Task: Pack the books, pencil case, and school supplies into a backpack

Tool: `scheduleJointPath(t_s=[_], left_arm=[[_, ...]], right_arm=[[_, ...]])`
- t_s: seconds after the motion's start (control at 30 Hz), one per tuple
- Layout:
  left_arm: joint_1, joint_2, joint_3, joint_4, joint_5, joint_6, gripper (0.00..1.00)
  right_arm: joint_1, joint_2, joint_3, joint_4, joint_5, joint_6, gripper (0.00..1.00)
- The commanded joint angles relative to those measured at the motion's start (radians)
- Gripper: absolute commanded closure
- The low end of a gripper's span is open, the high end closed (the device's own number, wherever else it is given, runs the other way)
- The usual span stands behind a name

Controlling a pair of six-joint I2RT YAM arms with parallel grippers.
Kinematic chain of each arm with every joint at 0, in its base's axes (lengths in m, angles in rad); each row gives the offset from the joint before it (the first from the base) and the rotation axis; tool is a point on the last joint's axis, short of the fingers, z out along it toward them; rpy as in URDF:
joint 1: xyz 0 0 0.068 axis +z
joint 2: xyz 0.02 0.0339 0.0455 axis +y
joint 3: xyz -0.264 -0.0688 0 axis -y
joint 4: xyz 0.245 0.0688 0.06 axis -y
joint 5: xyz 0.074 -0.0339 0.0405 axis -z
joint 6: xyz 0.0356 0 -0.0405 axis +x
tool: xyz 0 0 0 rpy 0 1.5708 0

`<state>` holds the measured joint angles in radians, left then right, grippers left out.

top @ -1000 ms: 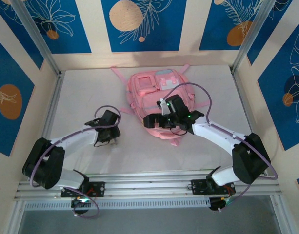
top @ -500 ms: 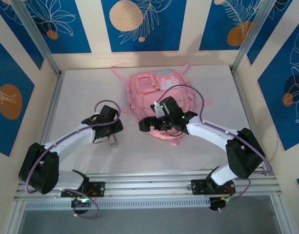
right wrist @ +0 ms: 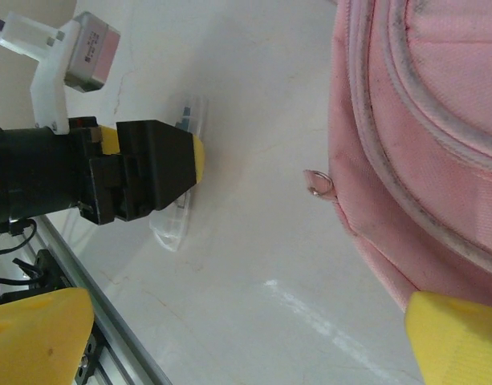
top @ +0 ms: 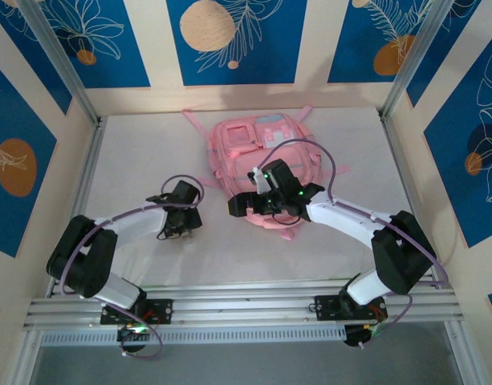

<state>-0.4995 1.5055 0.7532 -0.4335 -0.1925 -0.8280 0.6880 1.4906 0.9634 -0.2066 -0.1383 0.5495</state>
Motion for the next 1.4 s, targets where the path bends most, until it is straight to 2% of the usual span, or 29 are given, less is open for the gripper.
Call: scheduleJointPath(t_s=[0.0, 0.27, 0.4, 0.53, 0.63, 0.8, 0.97, 1.27, 1.37], left_arm=[[0.000, 0.043, -0.015, -0.013, -0.027, 0.012, 0.31], [-0.001, 0.029, 0.012, 0.010, -0.005, 0.013, 0.55], [-0.001, -0.035, 0.055, 0.026, 0.022, 0.000, 0.59], [-0.001, -0.092, 0.114, 0.024, 0.058, -0.005, 0.58], [-0.001, -0.139, 0.147, 0.040, 0.092, -0.026, 0.58], [-0.004, -0.200, 0.140, 0.158, 0.180, -0.130, 0.60], [-0.039, -0.212, 0.134, 0.250, 0.240, -0.211, 0.60], [-0.095, -0.236, 0.106, 0.354, 0.281, -0.319, 0.60], [-0.110, -0.242, 0.103, 0.359, 0.279, -0.329, 0.60]], right_arm=[[0.010, -0.016, 0.029, -0.025, 0.023, -0.020, 0.01], [0.012, -0.021, 0.035, -0.040, 0.037, -0.035, 0.01], [0.012, -0.020, 0.034, -0.035, 0.034, -0.040, 0.01], [0.015, -0.024, 0.024, -0.010, 0.004, -0.049, 0.01], [0.015, -0.027, 0.005, 0.046, -0.071, -0.060, 0.01], [0.024, -0.029, -0.025, 0.170, -0.191, -0.049, 0.04], [0.041, 0.000, -0.017, 0.221, -0.218, -0.038, 0.06], [0.041, 0.079, 0.000, 0.279, -0.227, 0.005, 0.22], [0.039, 0.082, 0.001, 0.290, -0.222, 0.010, 0.35]])
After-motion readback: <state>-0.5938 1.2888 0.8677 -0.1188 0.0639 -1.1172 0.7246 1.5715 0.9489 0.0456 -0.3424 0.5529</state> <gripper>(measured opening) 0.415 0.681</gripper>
